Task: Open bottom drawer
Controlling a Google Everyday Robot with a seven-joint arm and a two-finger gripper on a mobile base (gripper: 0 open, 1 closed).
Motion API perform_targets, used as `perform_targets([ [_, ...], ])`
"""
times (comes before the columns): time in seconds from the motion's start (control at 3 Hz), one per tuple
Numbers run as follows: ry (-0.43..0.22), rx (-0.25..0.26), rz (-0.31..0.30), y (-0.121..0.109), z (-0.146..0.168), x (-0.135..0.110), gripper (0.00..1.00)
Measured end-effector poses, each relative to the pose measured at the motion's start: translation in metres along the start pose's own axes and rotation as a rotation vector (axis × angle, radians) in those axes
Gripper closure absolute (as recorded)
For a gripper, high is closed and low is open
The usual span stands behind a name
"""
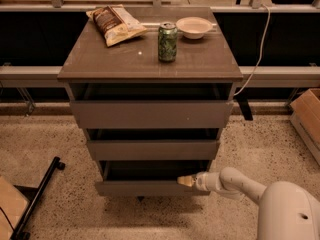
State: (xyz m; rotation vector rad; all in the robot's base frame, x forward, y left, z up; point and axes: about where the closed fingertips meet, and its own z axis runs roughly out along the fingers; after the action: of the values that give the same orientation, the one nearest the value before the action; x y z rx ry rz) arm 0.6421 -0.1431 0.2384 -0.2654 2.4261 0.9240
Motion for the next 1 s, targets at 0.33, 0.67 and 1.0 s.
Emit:
perform_targets([
  [0.33, 0.000, 0.000, 0.000, 0.000, 0.000, 0.000, 0.75],
  [0.67, 0.003, -0.003, 0.001, 0.002, 0.002, 0.001, 0.70],
  [1.0, 0.051, 0.008, 0.042, -0.004, 0.000, 0.023, 0.47],
])
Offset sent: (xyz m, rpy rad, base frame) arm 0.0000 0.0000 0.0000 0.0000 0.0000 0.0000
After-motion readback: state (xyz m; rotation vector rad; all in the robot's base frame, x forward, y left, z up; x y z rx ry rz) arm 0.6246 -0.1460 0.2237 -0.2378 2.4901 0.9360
